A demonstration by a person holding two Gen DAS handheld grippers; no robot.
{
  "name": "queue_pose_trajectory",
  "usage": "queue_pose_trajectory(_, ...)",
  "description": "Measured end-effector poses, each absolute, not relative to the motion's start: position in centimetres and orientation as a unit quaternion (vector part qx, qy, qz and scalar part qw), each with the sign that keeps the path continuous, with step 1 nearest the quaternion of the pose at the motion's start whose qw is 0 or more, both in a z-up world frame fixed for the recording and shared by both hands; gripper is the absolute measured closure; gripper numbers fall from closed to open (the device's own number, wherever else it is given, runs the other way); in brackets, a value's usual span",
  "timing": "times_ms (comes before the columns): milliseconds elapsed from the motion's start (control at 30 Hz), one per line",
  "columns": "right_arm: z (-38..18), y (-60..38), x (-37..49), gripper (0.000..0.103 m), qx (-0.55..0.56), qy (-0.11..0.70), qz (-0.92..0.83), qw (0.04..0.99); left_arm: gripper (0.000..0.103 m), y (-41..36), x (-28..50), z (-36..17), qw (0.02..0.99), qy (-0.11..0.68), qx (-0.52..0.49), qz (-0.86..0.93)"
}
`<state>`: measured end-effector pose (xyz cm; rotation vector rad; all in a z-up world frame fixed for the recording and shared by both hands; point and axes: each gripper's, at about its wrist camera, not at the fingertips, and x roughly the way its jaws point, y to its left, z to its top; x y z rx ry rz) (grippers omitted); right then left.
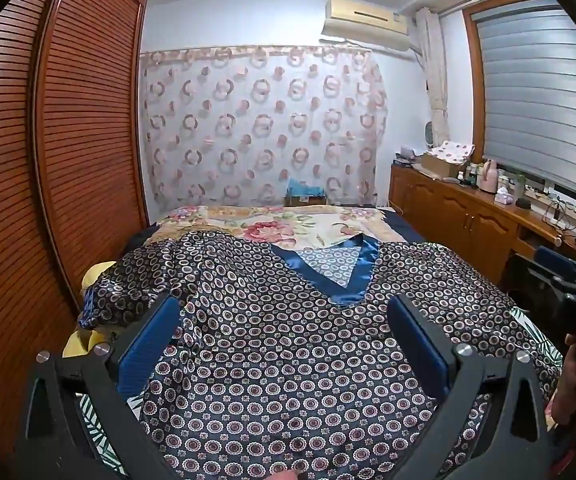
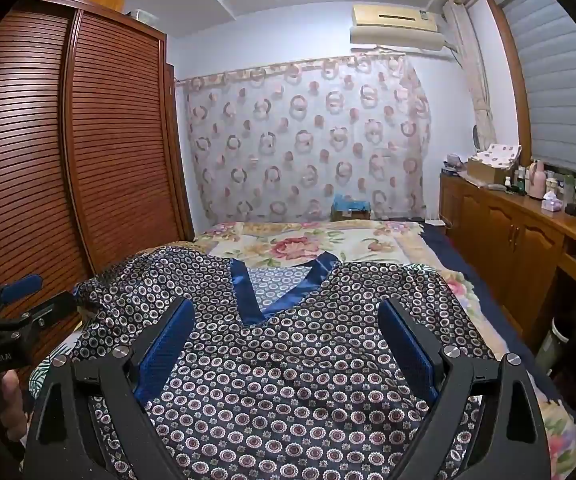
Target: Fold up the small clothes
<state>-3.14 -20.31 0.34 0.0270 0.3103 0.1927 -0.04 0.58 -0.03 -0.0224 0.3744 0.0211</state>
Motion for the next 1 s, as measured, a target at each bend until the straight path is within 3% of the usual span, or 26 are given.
queue_pose_trajectory(1000,0.23,-20.41,-3.24,0.009,0.016,0.154,0.096,0.983,0.000,0.89,-0.03,0.30,0.983,0.183,-0.014,0.012)
